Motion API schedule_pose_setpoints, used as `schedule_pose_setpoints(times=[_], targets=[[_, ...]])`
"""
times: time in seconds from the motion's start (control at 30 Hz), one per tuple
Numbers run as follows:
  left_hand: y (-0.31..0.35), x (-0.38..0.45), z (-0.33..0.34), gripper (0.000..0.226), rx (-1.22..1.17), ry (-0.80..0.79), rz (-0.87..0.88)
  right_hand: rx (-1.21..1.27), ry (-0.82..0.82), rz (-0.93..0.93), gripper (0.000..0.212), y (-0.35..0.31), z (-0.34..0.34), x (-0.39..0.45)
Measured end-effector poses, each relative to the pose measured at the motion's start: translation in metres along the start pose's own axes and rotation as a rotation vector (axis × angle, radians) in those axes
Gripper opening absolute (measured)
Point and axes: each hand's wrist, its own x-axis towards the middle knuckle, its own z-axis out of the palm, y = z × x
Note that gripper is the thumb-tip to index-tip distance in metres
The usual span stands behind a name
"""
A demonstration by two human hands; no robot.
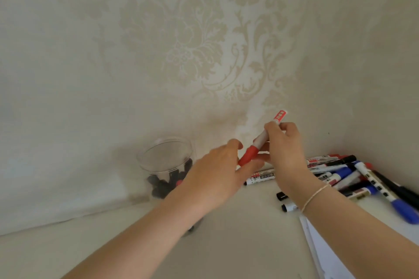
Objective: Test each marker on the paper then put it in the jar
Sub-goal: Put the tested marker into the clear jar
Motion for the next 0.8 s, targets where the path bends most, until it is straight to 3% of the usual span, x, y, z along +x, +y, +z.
schedule_pose_setpoints(times=[0.1,0.23,0.37,0.47,0.57,0.8], targets=[[-0.001,0.014,0.023,0.036,-0.273,-0.062,0.017,-0.014,-0.058,0.056,0.01,0.0,-0.015,-0.006],[0.011,0.016,0.032,0.032,-0.396,-0.164,0.168,-0.057,-0.381,0.189,0.031,0.0,-0.045,-0.01],[0.024,0.015,0.035,0.031,-0.712,-0.418,0.188,-0.063,-0.5,0.217,0.026,-0.01,-0.073,-0.01],[0.039,0.017,0.041,0.034,-0.942,-0.538,0.139,-0.091,-0.494,0.186,0.028,-0.02,-0.089,-0.011],[0.057,0.027,0.056,0.045,-1.121,-0.617,0.068,-0.075,-0.38,0.164,0.032,-0.024,-0.103,-0.008],[0.086,0.038,0.09,0.045,-1.566,-0.883,-0.086,-0.076,-0.289,0.132,0.03,-0.025,-0.135,0.004]])
